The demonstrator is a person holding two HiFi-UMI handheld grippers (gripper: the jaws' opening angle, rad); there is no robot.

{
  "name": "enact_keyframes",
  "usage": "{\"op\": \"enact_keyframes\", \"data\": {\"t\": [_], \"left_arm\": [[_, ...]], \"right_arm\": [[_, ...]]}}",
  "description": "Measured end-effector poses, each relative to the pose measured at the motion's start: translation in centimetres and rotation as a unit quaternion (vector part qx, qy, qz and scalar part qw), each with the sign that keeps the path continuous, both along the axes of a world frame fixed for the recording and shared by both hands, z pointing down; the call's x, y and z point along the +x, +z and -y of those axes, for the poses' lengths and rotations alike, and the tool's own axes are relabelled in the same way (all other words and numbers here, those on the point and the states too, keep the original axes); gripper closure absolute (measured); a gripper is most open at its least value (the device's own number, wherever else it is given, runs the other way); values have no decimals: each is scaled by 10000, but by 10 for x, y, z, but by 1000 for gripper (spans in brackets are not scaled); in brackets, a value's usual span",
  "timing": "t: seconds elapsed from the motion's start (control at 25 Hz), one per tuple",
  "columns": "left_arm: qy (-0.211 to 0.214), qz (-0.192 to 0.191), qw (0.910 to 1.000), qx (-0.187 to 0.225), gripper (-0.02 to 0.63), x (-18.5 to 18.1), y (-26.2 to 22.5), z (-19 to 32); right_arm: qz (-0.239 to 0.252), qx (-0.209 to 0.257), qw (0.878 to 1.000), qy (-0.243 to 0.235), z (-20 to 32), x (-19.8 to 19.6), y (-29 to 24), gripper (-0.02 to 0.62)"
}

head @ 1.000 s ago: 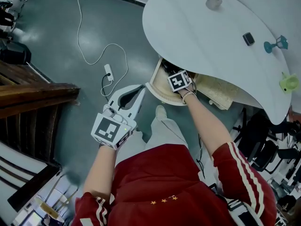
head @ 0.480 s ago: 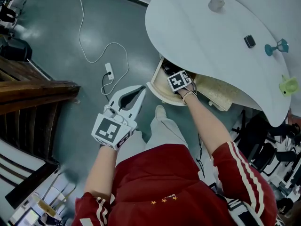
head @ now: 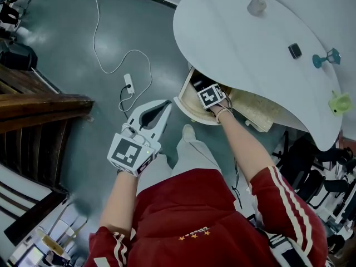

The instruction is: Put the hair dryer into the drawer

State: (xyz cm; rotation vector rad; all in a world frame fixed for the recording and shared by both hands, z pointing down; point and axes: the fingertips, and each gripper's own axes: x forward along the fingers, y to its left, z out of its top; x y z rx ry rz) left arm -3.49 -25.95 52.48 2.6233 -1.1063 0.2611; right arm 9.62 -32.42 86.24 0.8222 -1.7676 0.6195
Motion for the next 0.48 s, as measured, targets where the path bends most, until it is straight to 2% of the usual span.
{"op": "enact_keyframes", "data": {"t": [0.12,0.48], "left_arm": [[-8,-47,10000,13,600,-1,-2,1],[89,-130,9997,176,600,1,-20,-1]], "right_arm": [[-42,171,9996,-212,-1,-2,-10,348],[101,421,9986,-316,-11,6,-48,352]]}}
